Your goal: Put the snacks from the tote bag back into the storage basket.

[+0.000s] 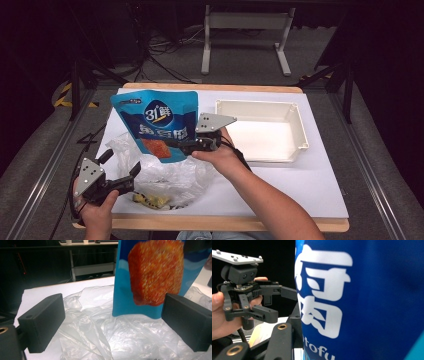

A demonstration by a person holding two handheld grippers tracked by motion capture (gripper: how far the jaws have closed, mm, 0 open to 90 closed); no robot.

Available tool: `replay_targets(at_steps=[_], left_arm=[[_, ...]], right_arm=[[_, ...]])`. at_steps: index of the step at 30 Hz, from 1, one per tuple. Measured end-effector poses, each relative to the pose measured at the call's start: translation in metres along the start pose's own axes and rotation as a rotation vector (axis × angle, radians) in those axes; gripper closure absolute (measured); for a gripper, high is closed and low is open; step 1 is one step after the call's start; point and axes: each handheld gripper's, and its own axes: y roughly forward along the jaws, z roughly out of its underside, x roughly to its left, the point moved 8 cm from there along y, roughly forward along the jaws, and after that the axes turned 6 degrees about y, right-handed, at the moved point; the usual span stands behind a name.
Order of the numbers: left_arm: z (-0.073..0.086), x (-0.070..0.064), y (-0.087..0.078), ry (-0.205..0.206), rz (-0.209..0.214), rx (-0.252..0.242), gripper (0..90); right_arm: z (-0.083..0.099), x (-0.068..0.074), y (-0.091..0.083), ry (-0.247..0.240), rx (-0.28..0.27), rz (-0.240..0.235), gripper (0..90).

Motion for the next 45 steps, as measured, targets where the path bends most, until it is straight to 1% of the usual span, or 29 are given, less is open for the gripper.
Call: replay_targets(at_steps=[2,12,15,18,21,25,26,31,32,38,39,42,45], left_arm=[[0.000,0.000,0.000,0.000,-0.001,0.001,5.9],[0.001,0.001,0.000,-0.002,-0.003,0.007,6.0],[0.001,0.001,0.000,-0.003,-0.003,0.004,6.0],[0.001,0.001,0.000,-0.002,-0.004,0.006,6.0],[0.001,0.001,0.000,-0.002,-0.005,0.007,6.0],[0.001,0.001,0.000,-0.003,-0.004,0.009,6.0],[0.001,0.001,0.001,-0.003,-0.004,0.008,6.0],[0.002,0.001,0.001,-0.005,-0.006,0.012,6.0],[0.002,0.001,0.001,-0.005,-0.006,0.012,6.0],[0.003,0.001,0.002,-0.007,-0.009,0.021,6.1],[0.003,0.001,0.002,-0.007,-0.009,0.021,6.1],[0.003,0.001,0.002,-0.012,-0.011,0.019,6.1],[0.003,0.002,0.001,-0.010,-0.012,0.025,6.1]], right_arm=[[-0.005,0.001,-0.001,0.006,-0.004,-0.005,54.2],[-0.024,0.003,-0.005,-0.010,-0.011,-0.012,54.2],[-0.025,0.004,-0.006,-0.004,-0.014,-0.023,54.2],[-0.026,0.003,-0.008,-0.012,-0.012,-0.026,54.2],[-0.027,0.001,-0.014,-0.012,-0.015,-0.028,54.3],[-0.029,-0.004,-0.022,-0.011,-0.015,-0.029,54.2],[-0.030,-0.008,-0.029,-0.014,-0.013,-0.027,54.2],[-0.032,-0.018,-0.044,-0.018,-0.008,-0.012,54.2],[-0.032,-0.018,-0.044,-0.018,-0.008,-0.012,54.2],[-0.037,-0.031,-0.063,-0.009,-0.007,0.017,54.1],[-0.037,-0.031,-0.063,-0.009,-0.007,0.017,54.1],[-0.040,-0.038,-0.074,-0.010,-0.008,0.034,54.1],[-0.041,-0.042,-0.079,-0.008,-0.007,0.046,54.1]])
